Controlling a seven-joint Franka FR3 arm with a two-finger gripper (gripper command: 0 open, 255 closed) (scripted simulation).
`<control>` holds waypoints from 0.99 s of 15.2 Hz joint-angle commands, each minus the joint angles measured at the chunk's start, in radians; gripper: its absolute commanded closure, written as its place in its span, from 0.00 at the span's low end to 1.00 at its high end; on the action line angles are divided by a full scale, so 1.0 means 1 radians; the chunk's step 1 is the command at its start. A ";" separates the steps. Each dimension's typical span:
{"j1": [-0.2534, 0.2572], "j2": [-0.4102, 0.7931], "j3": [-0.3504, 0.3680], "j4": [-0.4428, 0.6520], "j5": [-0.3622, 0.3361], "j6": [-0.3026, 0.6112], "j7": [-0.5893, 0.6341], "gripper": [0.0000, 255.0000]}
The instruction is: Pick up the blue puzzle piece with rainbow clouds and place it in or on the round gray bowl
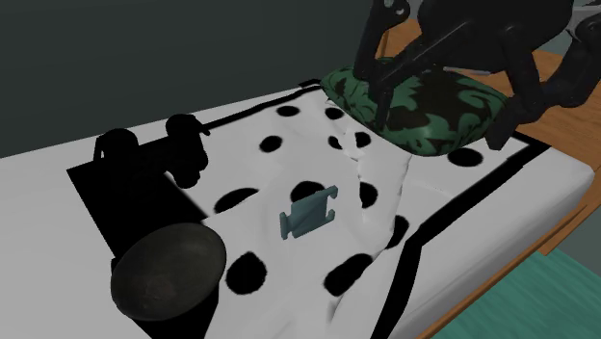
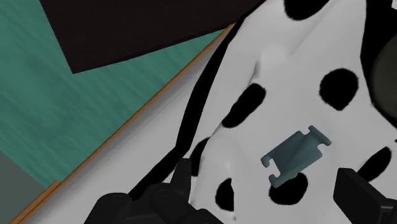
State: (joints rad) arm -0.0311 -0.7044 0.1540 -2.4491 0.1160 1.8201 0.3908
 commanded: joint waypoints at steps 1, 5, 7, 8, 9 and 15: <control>-0.011 0.034 0.044 -0.026 0.022 0.062 0.092 0.00; -0.037 0.138 0.136 -0.043 0.052 0.185 0.271 0.00; -0.054 0.202 0.180 -0.040 0.058 0.247 0.363 0.00; -0.063 0.237 0.202 -0.036 0.058 0.277 0.410 0.00; -0.073 0.273 0.224 -0.030 0.056 0.307 0.457 0.00; -0.144 0.520 0.343 0.038 -0.022 0.473 0.768 0.00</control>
State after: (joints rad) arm -0.1600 -0.2330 0.4814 -2.4203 0.1148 2.2575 1.1029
